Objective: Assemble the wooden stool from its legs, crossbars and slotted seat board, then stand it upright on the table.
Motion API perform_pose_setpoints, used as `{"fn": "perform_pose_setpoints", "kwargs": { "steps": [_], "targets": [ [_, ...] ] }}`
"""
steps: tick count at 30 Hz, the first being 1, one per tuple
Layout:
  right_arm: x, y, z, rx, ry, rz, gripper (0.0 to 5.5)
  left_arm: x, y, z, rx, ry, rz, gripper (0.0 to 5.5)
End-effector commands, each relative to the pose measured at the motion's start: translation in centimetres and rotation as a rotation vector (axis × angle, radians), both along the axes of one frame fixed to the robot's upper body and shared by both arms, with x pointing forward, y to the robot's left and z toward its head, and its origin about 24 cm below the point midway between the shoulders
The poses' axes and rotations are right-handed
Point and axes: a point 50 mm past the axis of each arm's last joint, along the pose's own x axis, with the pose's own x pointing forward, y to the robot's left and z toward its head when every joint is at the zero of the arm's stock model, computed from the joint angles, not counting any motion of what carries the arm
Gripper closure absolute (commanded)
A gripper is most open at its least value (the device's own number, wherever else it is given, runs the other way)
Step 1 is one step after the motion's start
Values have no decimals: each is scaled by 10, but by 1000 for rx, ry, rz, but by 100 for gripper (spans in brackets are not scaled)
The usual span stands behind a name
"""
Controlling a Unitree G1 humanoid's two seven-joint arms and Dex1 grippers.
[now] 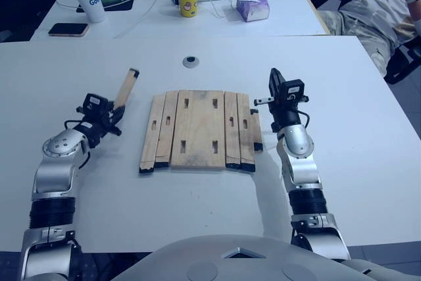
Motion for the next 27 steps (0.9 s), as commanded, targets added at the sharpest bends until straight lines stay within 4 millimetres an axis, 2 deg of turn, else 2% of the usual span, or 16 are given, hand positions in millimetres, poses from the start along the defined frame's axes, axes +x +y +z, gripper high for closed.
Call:
{"fn": "perform_pose_setpoints", "kwargs": {
  "steps": [1, 6, 9, 13, 19, 27],
  "targets": [
    [9, 16, 25, 268, 74, 241, 491, 12, -29, 25, -85, -175, -127, 418],
    [1, 35, 38, 685, 297, 517, 417, 13, -65, 28, -132, -220, -289, 418],
    [-7, 40, 43, 827, 361, 630, 367, 10, -77, 23, -131, -209, -339, 418],
    [-13, 42, 44, 893, 416, 695, 313, 6, -91, 22, -155, -214, -399, 418],
    [-11, 42, 39, 918, 466, 674, 220, 3, -110, 24, -185, -215, -499, 418],
    [-4, 44, 43, 916, 442, 676, 213, -1, -123, 17, -162, -177, -585, 418]
  ]
}}
